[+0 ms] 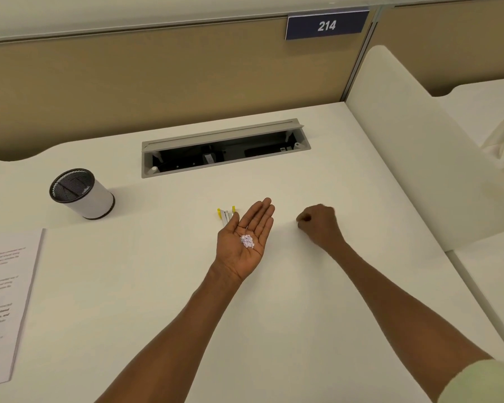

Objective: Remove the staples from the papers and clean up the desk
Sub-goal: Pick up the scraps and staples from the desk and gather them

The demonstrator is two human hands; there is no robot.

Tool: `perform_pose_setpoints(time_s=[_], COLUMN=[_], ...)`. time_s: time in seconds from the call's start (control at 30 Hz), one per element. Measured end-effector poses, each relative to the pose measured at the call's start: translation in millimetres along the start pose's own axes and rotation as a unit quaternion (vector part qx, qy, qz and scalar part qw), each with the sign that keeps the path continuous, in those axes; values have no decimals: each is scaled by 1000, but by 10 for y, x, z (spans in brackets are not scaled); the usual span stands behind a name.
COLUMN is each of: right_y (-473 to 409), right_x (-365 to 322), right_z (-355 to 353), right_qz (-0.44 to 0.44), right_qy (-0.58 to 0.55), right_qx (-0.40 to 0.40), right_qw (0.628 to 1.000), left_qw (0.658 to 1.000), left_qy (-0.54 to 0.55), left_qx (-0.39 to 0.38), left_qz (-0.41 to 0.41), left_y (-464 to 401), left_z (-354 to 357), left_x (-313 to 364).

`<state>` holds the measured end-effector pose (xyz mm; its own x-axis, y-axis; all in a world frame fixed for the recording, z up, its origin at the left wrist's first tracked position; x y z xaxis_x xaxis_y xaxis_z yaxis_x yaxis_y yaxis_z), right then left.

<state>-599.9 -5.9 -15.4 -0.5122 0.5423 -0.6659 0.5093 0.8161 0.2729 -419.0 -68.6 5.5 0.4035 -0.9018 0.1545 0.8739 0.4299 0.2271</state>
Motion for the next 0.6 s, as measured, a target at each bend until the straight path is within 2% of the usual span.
perform_pose_setpoints(time_s=[0.03, 0.07, 0.13, 0.17, 0.23, 0.3, 0.37, 0.47, 0.53, 0.6], right_y=[26, 77, 207, 282, 429, 551, 641, 689, 705, 724], right_x=[97, 130, 42, -70, -346, -648, -936, -1248, -1402, -1502], right_z=[-40, -47, -26, -17, -16, -38, -32, 40, 74, 94], right_qz=[51, 80, 82, 69, 41, 9, -26, -72, -91, -101], right_qy=[-132, -253, -431, -481, -513, -497, -426, -188, -57, -1], right_qx=[1, -3, -14, -24, -45, -66, -84, -85, -80, -92], right_qw=[990, 964, 899, 874, 856, 865, 900, 976, 991, 991], left_qw=[1000, 1000, 1000, 1000, 1000, 1000, 1000, 1000, 1000, 1000], left_qy=[0, 0, 2, 4, 4, 10, 8, 3, -11, -27], left_qx=[1, 0, -1, -2, -2, -3, -4, -6, -3, 3], left_qz=[0, 1, 3, 3, 3, 4, 1, -3, -11, -14], left_y=[7, 7, 1, -4, -19, -39, -63, -86, -93, -99], left_z=[-5, -12, -26, -32, -38, -31, -13, 19, -2, -28], left_x=[-1, 5, 11, 12, 5, -9, -35, -81, -95, -71])
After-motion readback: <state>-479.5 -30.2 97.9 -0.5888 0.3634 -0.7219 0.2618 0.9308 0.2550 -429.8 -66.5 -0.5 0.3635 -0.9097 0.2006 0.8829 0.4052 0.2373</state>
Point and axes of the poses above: each hand's wrist, its own y-axis away from the middle knuckle, its own z-axis out of the palm, x = y × z, the point moved 8 cm from there along -y, towards the middle knuckle, and after that the axes turned 13 degrees about -x, right-handed, at the moved point
